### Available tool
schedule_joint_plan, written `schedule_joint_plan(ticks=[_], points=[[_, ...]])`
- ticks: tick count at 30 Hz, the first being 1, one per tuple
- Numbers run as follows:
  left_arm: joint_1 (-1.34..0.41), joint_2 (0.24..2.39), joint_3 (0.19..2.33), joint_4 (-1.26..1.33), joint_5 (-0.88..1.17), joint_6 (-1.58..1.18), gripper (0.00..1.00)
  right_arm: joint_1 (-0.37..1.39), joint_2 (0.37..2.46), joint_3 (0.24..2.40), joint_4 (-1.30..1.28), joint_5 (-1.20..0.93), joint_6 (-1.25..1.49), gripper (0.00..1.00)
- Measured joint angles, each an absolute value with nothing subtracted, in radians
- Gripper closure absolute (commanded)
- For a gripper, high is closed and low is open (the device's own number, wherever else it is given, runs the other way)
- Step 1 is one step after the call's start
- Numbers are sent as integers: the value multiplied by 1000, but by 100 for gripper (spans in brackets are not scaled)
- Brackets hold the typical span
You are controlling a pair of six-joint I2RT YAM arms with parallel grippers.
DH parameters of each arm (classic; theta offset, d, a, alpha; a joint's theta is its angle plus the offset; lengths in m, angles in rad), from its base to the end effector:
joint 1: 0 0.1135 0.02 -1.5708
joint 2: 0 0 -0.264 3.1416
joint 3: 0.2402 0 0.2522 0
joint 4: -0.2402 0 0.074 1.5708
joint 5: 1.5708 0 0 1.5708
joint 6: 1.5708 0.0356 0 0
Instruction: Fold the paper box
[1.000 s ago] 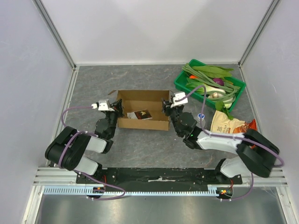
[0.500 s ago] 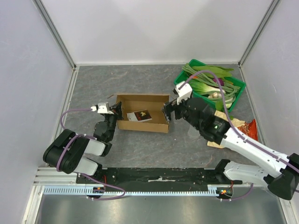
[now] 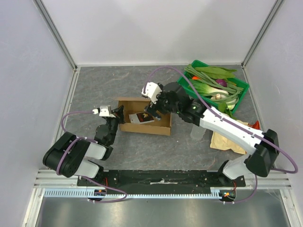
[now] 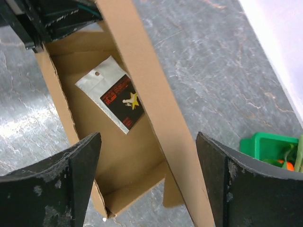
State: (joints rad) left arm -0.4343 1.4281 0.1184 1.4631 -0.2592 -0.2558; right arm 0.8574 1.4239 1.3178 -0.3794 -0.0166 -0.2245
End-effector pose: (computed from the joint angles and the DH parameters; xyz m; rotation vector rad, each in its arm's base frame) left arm 0.1951 -0.0804 0.1702 -0.0883 1.4310 -0.3854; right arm 0.2143 0.2486 0.3572 -1.0807 1.7788 0.4070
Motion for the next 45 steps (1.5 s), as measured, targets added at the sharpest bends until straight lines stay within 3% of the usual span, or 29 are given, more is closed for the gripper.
schedule_joint_plan(ticks=[3,5,6,7,8,10,11,14,18,25,28,29,30,33,35,38,42,45], points=[[-434,1415,111,1452,-259,-256,98,875,1476,1320,-371,-20,-263,32],[-434,1408,107,1446,-259,-256,89,889,1489,1316,-342,7,-283,45],[-434,1404,105,1443,-259,-257,80,897,1491,1310,-318,27,-291,47],[-434,1396,101,1435,-260,-263,55,903,1491,1304,-299,39,-299,48],[-434,1384,94,1423,-262,-274,45,912,1491,1298,-274,57,-304,53],[-434,1338,74,1371,-287,-340,36,926,1490,1285,-242,81,-313,62],[-434,1295,63,1336,-299,-378,33,935,1489,1277,-230,92,-319,69],[-434,1024,68,1055,-314,-534,28,950,1487,1251,-207,105,-330,74],[-434,673,182,557,-312,-689,27,953,1482,1228,-192,98,-337,76],[-434,147,276,-62,-300,-788,28,988,1478,1202,-190,88,-310,55],[-434,47,349,-156,-279,-780,29,1011,1464,1158,-187,80,-263,39],[-434,47,373,-161,-273,-774,29,1016,1457,1136,-186,67,-234,28],[-434,61,403,-164,-257,-765,30,1020,1449,1109,-178,54,-202,26],[-434,244,520,-154,-195,-731,34,1023,1428,1008,-133,6,-80,19],[-434,455,621,-146,-130,-701,48,1021,1419,939,-97,-43,10,10],[-434,765,735,-103,-16,-660,52,1013,1397,847,-28,-78,160,7],[-434,1005,656,14,109,-650,55,974,1330,769,53,-142,343,6],[-435,1064,526,54,141,-651,55,954,1242,743,45,-154,425,7]])
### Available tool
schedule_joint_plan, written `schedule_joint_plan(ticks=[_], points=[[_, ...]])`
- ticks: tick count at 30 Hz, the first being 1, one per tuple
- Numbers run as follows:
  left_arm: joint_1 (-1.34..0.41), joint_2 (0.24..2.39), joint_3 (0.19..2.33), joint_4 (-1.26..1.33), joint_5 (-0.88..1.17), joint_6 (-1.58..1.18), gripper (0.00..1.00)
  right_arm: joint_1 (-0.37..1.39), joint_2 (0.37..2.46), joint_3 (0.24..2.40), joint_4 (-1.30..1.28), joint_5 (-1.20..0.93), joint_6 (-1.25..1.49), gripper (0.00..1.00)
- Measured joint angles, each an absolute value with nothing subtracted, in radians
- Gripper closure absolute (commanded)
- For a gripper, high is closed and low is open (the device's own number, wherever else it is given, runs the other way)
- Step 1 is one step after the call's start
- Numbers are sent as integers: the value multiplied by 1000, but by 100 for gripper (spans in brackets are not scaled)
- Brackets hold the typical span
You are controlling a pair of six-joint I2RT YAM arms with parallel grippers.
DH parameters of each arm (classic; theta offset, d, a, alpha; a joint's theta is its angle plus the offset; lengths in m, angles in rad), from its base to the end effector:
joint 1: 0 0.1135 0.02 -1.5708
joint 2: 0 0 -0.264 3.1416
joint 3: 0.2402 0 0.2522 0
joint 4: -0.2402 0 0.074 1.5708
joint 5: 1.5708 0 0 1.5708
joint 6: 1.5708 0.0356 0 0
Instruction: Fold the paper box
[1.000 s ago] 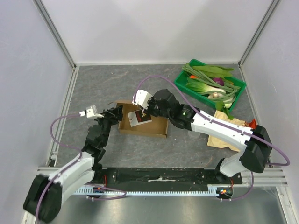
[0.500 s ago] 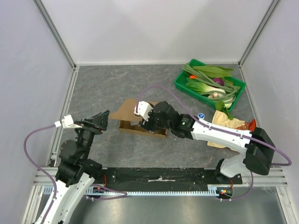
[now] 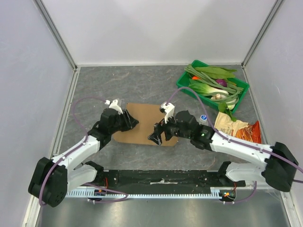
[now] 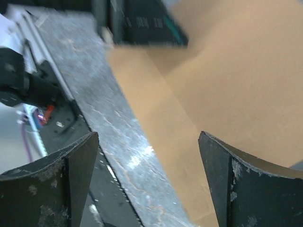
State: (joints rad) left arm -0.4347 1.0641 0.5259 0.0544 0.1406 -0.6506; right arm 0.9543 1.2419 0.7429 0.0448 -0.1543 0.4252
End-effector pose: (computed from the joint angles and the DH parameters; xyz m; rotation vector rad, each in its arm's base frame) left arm 0.2062 -0.1013 0.2195 -0.1406 2.1465 -0.8002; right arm 0.1555 0.2289 0.2509 -0.6697 2.0708 0.9936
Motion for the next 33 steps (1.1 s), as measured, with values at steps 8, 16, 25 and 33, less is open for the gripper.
schedule_joint_plan(ticks=[8,16,25,33], points=[[-435,1008,379,136,141,-654,51,920,1192,799,40,-189,499,11],[-434,896,390,76,120,-653,49,890,1348,776,65,-178,516,22],[-434,980,340,129,99,-653,51,878,1388,731,25,-86,482,24],[-435,784,351,-5,37,-645,30,828,1305,788,-167,12,448,23]])
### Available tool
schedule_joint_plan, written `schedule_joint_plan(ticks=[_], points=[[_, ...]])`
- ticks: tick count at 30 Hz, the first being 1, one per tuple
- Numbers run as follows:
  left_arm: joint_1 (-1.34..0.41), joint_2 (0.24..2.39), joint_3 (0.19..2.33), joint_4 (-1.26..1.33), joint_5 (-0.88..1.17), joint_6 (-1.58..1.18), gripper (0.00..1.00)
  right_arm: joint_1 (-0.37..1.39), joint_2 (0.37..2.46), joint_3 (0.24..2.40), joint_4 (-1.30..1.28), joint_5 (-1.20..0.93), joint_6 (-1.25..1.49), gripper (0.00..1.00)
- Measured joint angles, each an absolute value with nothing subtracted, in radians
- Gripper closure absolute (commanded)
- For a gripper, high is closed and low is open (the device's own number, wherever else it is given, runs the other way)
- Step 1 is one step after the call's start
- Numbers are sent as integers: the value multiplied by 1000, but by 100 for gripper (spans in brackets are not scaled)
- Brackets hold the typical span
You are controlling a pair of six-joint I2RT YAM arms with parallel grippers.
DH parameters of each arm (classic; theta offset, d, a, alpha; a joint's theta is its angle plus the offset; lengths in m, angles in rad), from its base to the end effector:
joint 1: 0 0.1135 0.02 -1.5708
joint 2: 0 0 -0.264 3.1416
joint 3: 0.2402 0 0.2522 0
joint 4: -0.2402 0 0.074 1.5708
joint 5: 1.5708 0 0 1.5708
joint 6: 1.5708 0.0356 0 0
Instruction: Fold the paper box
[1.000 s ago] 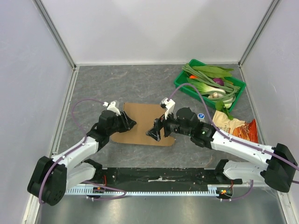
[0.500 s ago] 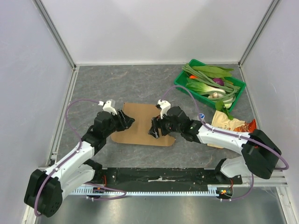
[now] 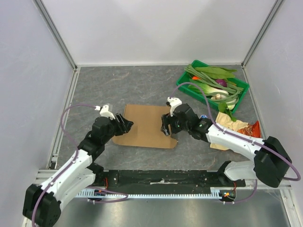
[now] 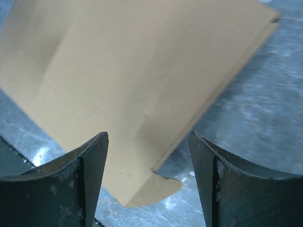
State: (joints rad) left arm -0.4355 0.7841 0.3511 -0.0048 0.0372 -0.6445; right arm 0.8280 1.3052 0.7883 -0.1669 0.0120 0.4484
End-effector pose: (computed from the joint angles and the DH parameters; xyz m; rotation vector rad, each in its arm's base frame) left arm 0.1625 -0.0771 0.2052 -0.1928 2.0751 -0.7147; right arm 0.1885 0.2047 0.2301 -0.4353 2.3013 0.6516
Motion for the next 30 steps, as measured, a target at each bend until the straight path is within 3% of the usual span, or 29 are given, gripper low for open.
schedule_joint_plan(ticks=[3,7,16,24,30], points=[[-435,725,399,-99,-37,-648,12,766,1306,825,-224,13,449,24],[-413,728,456,-191,-113,-674,8,730,1376,892,-273,3,464,25],[-90,961,495,-194,113,-712,11,634,1548,950,-232,-118,524,33],[-73,1215,516,-70,321,-730,21,622,1668,1026,-198,-179,525,33],[-52,1287,587,-65,292,-735,22,602,1797,1139,-135,-238,559,27]])
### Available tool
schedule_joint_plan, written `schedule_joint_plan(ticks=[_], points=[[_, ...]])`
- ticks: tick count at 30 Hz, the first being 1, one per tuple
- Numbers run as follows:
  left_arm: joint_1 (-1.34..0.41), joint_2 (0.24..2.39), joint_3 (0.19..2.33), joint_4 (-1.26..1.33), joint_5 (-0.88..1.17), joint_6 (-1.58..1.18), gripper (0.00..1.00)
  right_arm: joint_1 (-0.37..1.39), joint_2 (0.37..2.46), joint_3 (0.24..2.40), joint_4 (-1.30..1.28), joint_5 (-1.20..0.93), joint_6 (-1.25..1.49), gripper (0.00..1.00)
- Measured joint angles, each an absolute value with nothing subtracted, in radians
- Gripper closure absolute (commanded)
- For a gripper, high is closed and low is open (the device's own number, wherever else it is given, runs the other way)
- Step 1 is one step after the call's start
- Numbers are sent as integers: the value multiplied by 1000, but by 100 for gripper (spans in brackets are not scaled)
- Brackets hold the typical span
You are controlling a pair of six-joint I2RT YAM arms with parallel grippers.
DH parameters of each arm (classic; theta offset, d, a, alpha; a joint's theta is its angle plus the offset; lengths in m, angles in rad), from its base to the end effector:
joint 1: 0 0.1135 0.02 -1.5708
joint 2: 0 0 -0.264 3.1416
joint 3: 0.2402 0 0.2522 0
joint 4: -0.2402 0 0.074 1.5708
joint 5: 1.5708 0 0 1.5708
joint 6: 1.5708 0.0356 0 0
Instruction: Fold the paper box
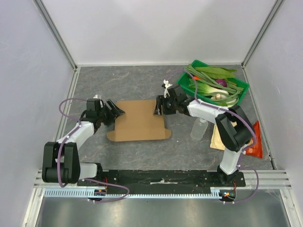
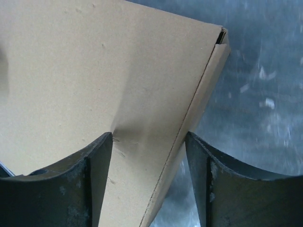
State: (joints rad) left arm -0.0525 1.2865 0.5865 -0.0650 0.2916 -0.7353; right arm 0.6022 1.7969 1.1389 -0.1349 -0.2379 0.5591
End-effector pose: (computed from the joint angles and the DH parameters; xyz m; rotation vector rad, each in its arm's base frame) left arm 0.2491 -0.0233 0.1801 -0.6641 2.3192 -0.7203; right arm 0.3133 0.2255 0.1911 -0.1760 2.4924 0.8104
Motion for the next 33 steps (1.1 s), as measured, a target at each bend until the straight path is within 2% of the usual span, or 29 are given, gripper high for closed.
schedule_joint_plan(ticks=[2,3,6,11,16,20,25,28,33], points=[[-37,1333,644,-76,279,-735,24,594,1849,1201,-128,-249,565,23],[-28,1370,688,-83,272,-734,23,589,1876,1234,-123,-253,559,16],[-9,1438,808,-112,263,-726,18,566,1942,1324,-121,-282,528,7],[-2,1378,905,-171,255,-674,14,543,1931,1341,-161,-331,416,3],[48,1271,849,-220,257,-631,15,566,1794,1186,-201,-292,311,2],[55,1206,759,-260,256,-630,16,686,1683,1146,-243,-104,189,2],[54,967,647,-320,207,-671,14,1028,1613,1129,-151,271,-42,2],[55,866,646,-359,142,-717,8,1208,1655,1070,-4,498,-222,2],[69,815,646,-424,61,-768,5,1278,1833,1015,187,735,-473,6]])
